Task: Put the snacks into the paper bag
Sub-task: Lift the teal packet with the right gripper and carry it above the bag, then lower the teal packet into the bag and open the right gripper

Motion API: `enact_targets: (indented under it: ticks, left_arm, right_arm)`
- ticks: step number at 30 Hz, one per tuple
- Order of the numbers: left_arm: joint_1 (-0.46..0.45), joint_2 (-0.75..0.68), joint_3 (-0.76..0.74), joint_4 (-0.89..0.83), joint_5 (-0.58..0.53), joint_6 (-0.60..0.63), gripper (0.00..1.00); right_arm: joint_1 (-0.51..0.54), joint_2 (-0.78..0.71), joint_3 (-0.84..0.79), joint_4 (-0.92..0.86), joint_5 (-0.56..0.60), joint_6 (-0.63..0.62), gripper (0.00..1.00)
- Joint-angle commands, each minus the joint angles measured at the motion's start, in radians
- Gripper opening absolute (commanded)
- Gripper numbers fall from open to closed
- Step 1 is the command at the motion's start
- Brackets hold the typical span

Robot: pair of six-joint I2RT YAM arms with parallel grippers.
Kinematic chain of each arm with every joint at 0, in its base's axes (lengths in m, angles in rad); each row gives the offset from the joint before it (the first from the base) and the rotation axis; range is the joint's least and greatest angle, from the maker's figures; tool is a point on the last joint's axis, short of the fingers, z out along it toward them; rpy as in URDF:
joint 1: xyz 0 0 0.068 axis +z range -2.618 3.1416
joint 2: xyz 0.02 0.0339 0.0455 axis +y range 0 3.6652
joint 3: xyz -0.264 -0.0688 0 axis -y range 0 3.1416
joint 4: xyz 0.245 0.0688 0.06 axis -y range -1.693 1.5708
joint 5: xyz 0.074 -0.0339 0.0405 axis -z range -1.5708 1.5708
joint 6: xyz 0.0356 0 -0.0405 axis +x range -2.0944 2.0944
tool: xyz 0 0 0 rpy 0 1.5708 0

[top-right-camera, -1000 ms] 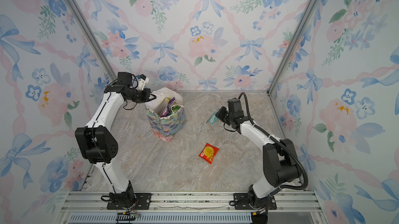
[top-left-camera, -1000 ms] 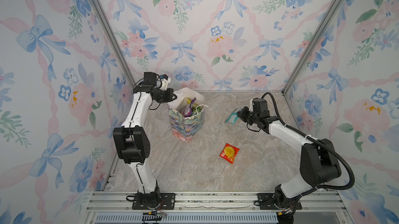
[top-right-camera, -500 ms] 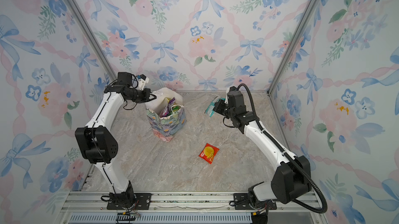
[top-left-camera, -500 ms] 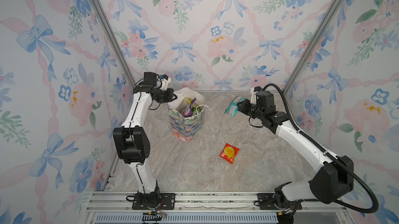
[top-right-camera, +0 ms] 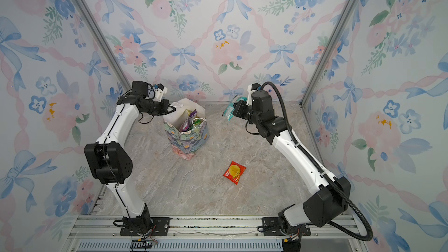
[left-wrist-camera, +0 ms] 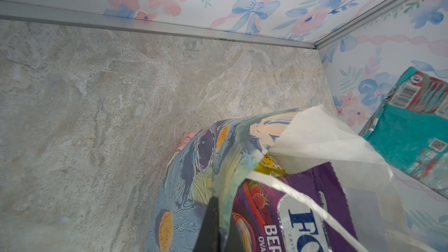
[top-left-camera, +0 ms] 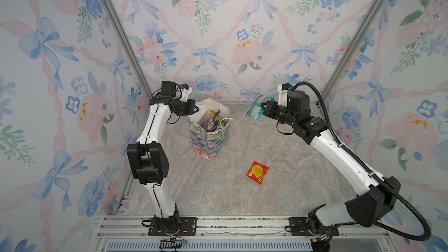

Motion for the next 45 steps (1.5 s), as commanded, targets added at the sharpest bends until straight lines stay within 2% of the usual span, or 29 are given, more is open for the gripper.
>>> enact_targets:
  ticks: [1, 18, 28, 37, 45]
  left_arm:
    - [-0.006, -0.01, -0.002, -0.033, 0.007, -0.008, 0.0]
    - [-0.006, -0.01, -0.002, -0.033, 0.01, -0.009, 0.0]
    - [-0.006, -0.011, -0.003, -0.033, 0.01, -0.007, 0.0]
    - [-0.004, -0.011, -0.002, -0.033, 0.01, -0.007, 0.0]
    - [-0.003, -0.014, -0.002, -0.033, 0.01, -0.006, 0.0]
  right_arm:
    - [0.029, 0.049, 0.11, 0.018, -0.007, -0.054, 0.0]
    - [0.144, 0.281, 0.491, -0.022, -0.057, -0.106, 0.0]
    - [0.238, 0.412, 0.67, -0.106, -0.11, -0.131, 0.0]
    - [0.295, 0.463, 0.7, -0.162, -0.151, -0.135, 0.0]
    - [0.304, 0.483, 0.683, -0.204, -0.171, -0.137, 0.0]
